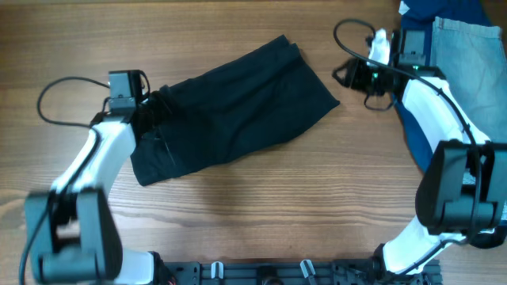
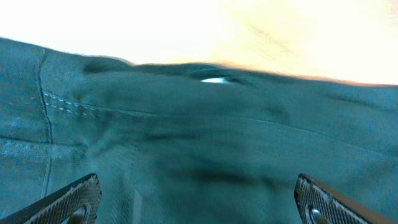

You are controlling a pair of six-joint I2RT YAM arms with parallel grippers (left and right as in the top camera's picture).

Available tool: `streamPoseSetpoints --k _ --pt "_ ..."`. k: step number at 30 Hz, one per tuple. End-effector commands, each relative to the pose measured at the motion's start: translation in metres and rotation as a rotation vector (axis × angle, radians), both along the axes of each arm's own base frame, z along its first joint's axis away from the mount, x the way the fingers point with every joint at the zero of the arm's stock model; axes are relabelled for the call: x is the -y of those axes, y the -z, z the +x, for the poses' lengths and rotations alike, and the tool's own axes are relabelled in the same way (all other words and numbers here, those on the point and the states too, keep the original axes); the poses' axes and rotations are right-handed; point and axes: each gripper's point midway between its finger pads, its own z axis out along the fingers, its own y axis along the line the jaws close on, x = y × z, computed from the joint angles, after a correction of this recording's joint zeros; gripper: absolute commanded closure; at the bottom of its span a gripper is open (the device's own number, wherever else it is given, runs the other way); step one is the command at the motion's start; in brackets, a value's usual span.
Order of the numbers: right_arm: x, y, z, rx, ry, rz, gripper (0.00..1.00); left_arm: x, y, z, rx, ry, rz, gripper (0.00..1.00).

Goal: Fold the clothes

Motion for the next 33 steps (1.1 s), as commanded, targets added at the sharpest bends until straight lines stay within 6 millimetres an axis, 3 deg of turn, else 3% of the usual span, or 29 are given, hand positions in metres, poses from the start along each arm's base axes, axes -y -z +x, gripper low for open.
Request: streamPoseSetpoints --k 1,3,5,9,18,26,33 --pt "-0.030 -0.018 0.003 0.113 -0.157 -0.049 0.41 0.012 -0.054 -0.011 0.100 0.078 -0.031 0.00" --pt "-0.045 -0.011 0.004 0.137 -0.227 -0.080 0.36 0.018 -0.056 -0.025 0.073 0.123 -0.036 0.00" --pt "-0.064 0.005 0.006 0.157 -0.294 -0.115 0.30 0.028 -0.046 -0.040 0.013 0.209 -0.049 0.00" --pt "-0.083 0.036 0.010 0.148 -0.348 -0.126 0.25 0.023 -0.026 -0.054 -0.090 0.206 -0.050 0.00" --pt "-0.084 0.097 0.010 0.059 -0.356 -0.122 0.24 -0.036 -0.003 -0.065 -0.174 0.072 -0.054 0.00" --pt "-0.080 0.106 0.010 0.044 -0.347 -0.141 0.24 -0.050 0.057 -0.079 -0.355 0.125 0.002 0.00" --pt "-0.080 0.108 0.007 0.030 -0.347 -0.142 0.24 -0.069 0.072 -0.088 -0.433 0.099 0.102 0.02"
